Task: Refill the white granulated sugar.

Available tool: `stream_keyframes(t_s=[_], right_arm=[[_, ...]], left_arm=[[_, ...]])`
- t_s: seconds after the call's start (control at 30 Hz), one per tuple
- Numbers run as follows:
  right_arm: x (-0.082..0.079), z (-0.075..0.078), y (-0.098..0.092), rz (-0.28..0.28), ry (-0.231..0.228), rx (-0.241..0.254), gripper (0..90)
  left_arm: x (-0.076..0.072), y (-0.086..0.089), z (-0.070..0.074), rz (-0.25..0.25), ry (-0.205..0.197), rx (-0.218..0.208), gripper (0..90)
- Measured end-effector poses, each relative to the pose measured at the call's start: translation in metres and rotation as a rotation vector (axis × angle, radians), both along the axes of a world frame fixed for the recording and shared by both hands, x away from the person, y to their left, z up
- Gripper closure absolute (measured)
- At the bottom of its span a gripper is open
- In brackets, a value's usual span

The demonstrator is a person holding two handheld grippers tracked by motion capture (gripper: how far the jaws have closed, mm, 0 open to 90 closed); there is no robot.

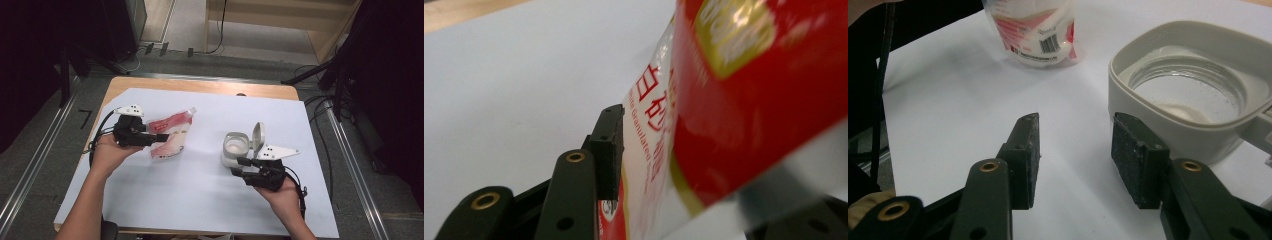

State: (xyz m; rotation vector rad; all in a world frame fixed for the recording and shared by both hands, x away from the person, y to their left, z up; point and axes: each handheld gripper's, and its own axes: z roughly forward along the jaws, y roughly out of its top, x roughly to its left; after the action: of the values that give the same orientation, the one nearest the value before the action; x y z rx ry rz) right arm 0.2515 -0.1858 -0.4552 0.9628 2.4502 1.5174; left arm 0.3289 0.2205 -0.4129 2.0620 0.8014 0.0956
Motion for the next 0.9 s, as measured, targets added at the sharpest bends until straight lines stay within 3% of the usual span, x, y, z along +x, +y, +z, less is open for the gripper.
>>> stream_keyframes(t_s=[0.4, 0.6, 0.9], right_arm=[[0.002, 0.002, -0.003, -0.004, 0.005, 0.008, 53.4], [0.002, 0.003, -0.004, 0.001, 0.01, 0.005, 53.3], [-0.003, 0.008, -0.013, -0.011, 0.002, 0.015, 52.9]], left_arm=[[-0.003, 0.002, 0.008, 0.008, -0.041, 0.0, 51.4], [-0.006, 0.005, 0.013, 0.007, -0.067, 0.016, 46.5], [-0.012, 0.011, 0.019, 0.003, -0.072, 0.05, 45.4]])
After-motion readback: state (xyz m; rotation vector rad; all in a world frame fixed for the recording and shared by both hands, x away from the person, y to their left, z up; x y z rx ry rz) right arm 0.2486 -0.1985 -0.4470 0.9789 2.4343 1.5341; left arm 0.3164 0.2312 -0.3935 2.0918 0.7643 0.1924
